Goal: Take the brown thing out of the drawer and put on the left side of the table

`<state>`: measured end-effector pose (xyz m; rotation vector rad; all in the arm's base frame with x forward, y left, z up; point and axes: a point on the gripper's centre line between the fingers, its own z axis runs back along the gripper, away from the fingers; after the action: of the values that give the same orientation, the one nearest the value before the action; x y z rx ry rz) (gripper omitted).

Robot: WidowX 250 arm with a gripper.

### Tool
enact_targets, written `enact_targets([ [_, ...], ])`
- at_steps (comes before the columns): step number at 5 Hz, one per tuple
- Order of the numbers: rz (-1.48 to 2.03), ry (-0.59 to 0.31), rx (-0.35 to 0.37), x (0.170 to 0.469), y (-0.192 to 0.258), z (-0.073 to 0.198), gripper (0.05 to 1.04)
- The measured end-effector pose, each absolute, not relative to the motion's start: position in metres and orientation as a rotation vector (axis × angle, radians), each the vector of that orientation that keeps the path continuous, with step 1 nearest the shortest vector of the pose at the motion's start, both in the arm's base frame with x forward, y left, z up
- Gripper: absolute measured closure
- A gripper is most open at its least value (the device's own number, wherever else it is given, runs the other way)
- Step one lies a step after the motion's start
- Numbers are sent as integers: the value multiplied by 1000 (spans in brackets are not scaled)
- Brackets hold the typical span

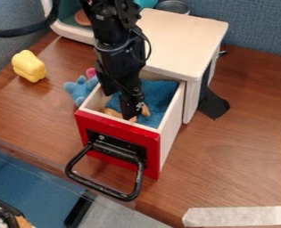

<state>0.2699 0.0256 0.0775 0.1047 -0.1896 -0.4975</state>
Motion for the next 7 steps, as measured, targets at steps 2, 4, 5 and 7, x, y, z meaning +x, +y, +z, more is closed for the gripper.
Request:
enact_targets([
  [2, -501, -168, 128, 274, 23, 62, 84],
  [4, -473, -162, 144, 278, 22, 53, 243],
  [5, -455, -166, 145, 278, 21, 53, 542],
  [7, -473, -247, 111, 273, 13, 79, 676],
])
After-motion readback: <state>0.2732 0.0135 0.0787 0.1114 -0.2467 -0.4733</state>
